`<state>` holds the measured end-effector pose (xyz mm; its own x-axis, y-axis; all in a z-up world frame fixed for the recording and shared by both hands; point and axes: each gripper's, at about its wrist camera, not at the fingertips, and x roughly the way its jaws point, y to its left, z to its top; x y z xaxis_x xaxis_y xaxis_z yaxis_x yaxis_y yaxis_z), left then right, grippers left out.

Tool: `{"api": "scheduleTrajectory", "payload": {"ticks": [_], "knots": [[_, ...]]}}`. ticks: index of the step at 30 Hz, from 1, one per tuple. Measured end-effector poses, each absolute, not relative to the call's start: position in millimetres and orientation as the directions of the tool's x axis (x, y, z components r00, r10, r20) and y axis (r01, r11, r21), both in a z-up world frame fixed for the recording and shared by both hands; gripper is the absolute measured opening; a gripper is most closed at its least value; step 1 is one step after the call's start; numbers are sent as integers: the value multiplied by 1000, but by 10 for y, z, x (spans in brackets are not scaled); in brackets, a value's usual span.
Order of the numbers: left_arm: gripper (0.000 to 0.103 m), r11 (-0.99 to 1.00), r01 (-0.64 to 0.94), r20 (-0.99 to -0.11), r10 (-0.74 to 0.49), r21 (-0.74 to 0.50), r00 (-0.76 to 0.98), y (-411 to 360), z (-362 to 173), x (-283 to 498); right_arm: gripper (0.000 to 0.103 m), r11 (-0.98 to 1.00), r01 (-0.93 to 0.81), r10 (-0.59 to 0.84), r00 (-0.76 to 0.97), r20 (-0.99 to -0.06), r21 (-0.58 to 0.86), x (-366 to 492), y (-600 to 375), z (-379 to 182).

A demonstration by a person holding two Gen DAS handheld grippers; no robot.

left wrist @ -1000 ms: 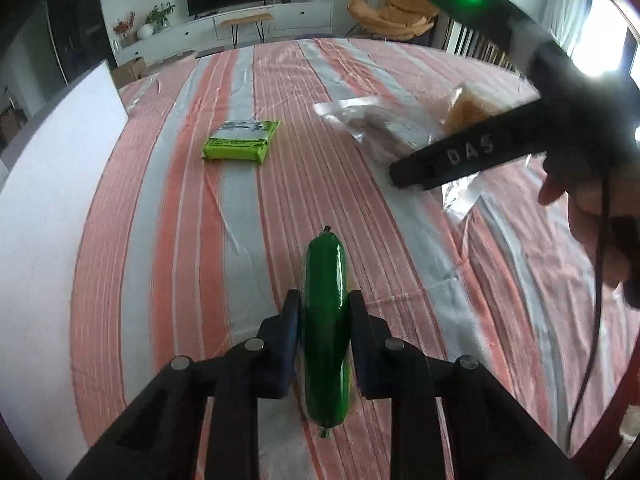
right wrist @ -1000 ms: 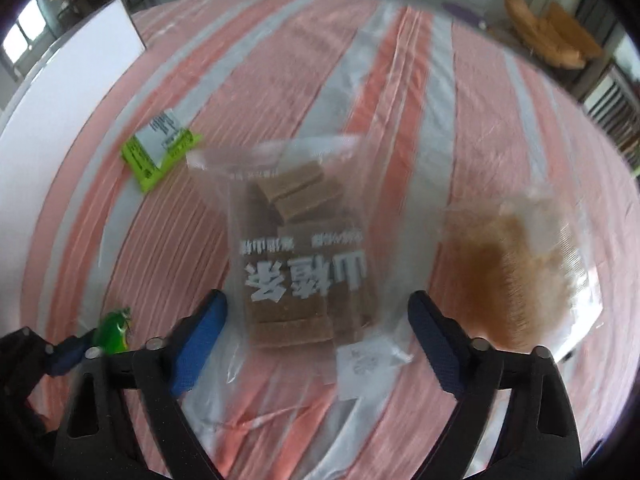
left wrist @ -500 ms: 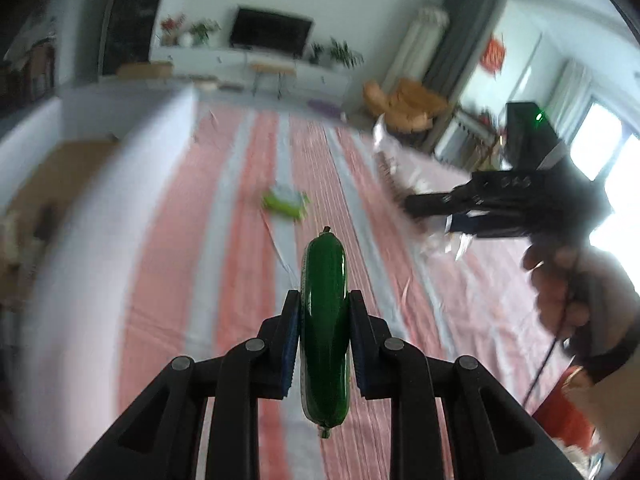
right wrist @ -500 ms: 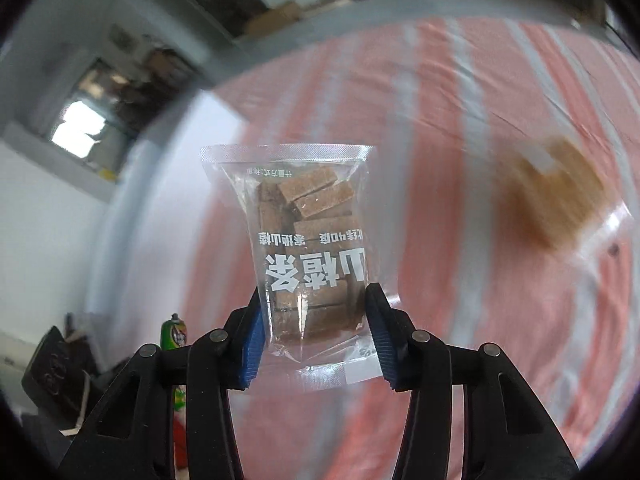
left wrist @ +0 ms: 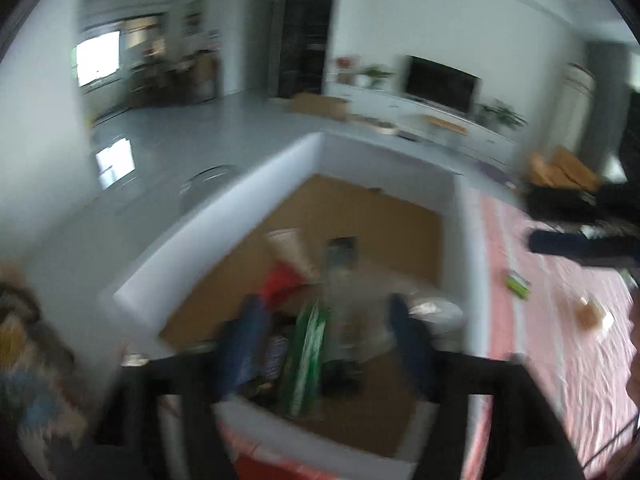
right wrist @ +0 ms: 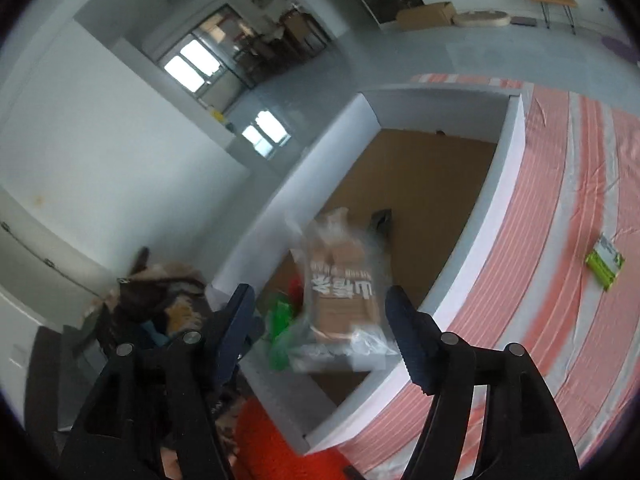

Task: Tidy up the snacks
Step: 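Carry both snacks over the white box and open both tools, then move both tools back over the table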

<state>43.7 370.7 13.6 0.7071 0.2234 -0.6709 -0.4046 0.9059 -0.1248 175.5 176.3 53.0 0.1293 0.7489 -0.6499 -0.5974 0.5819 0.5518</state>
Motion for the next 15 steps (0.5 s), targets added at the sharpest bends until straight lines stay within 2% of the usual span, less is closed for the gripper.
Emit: {"api": "scheduleTrajectory", "payload": {"ticks": [3,6,9,11,12,15], "knots": [[77,902,-411,-652,233,-131,721,3655,120,369,74,624,-601,724,204,-659,499,1738,1469,437],[78,926,-355,-645,195,-126,739,3353,148,481,77,715,-578,638,310,-704,393,1806,917,119],[87,966,-224,-635,92,-130,767,2789,218,621,76,843,-503,437,431,-789,192,1843,234,-378],[94,987,-103,-637,0,-125,771,2330,210,755,76,899,-432,306,501,-810,73,1782,-312,-644],[99,992,-29,-644,-57,-122,763,2056,160,821,76,919,-393,255,524,-813,35,1741,-577,-738],[100,980,130,-689,-200,-153,696,1360,-103,989,76,963,-270,141,561,-815,-19,1620,-1316,-894]]}}
